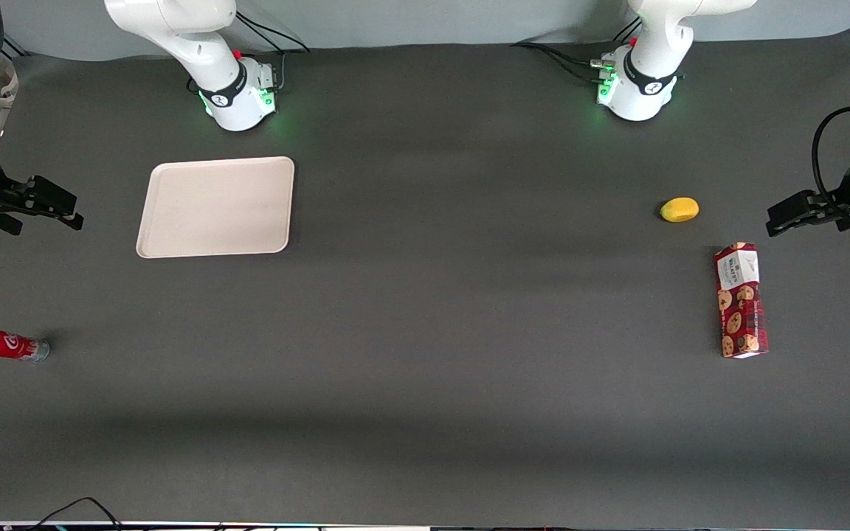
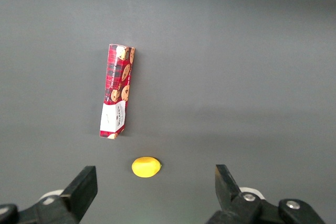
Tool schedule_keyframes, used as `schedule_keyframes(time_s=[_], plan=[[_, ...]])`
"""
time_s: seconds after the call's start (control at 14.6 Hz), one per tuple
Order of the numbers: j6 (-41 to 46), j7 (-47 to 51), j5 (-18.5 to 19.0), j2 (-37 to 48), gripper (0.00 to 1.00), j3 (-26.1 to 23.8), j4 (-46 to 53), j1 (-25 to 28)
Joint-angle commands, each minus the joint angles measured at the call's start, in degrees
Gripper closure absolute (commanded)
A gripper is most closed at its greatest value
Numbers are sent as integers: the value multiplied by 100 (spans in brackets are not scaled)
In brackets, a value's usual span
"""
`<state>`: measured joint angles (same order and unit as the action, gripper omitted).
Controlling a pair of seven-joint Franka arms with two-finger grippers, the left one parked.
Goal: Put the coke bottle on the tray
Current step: 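Move the open right gripper over the red Coca-Cola bottle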
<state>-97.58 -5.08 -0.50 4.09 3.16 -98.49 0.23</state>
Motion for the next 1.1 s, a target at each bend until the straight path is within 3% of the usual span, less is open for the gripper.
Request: schedule_keyframes(time_s=[0.0,1.03], plan=[[125,122,-108,13,0,18,76,47],[662,34,-91,-4,0,-61,225,117]])
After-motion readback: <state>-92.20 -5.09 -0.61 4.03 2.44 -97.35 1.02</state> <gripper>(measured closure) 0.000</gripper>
